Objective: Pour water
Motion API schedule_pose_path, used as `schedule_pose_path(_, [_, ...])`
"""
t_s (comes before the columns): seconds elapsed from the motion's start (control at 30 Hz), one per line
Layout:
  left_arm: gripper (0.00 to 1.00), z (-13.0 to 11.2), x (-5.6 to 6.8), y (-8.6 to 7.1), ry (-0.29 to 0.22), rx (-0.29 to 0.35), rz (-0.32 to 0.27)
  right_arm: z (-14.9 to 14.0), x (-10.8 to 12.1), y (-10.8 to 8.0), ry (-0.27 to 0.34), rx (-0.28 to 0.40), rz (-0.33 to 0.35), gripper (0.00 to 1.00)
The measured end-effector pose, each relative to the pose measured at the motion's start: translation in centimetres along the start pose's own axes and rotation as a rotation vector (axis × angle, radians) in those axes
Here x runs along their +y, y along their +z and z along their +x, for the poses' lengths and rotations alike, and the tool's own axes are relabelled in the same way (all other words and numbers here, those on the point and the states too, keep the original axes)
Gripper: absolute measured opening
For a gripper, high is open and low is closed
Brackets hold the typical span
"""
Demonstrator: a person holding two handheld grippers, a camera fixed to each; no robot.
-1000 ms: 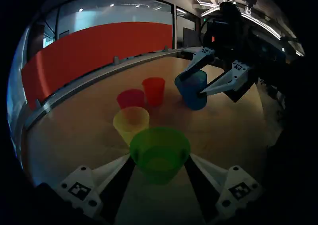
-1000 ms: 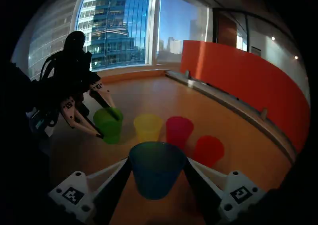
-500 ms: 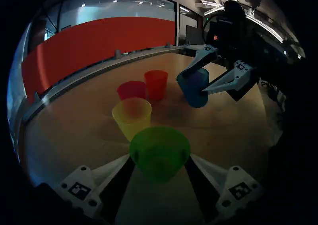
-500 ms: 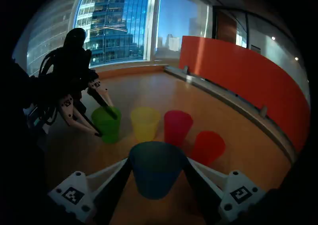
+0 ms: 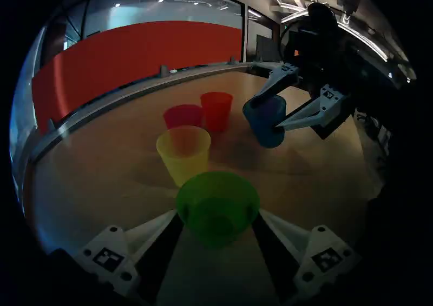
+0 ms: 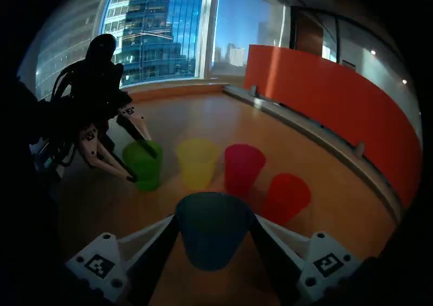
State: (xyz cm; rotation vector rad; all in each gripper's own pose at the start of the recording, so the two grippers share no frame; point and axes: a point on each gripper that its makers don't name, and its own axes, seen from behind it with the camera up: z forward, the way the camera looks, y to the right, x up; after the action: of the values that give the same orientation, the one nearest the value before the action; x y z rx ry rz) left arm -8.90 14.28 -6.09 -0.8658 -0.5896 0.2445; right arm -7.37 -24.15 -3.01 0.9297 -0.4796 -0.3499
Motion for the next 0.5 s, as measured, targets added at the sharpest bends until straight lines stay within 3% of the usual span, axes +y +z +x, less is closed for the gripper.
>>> schedule_pose_path(0.5, [0.90,-0.4,0.3,-0.6,-0.006,-0.014,-0.017,-0.6,-0.4,1.1,-0.001,-0.008,0.001,0.92])
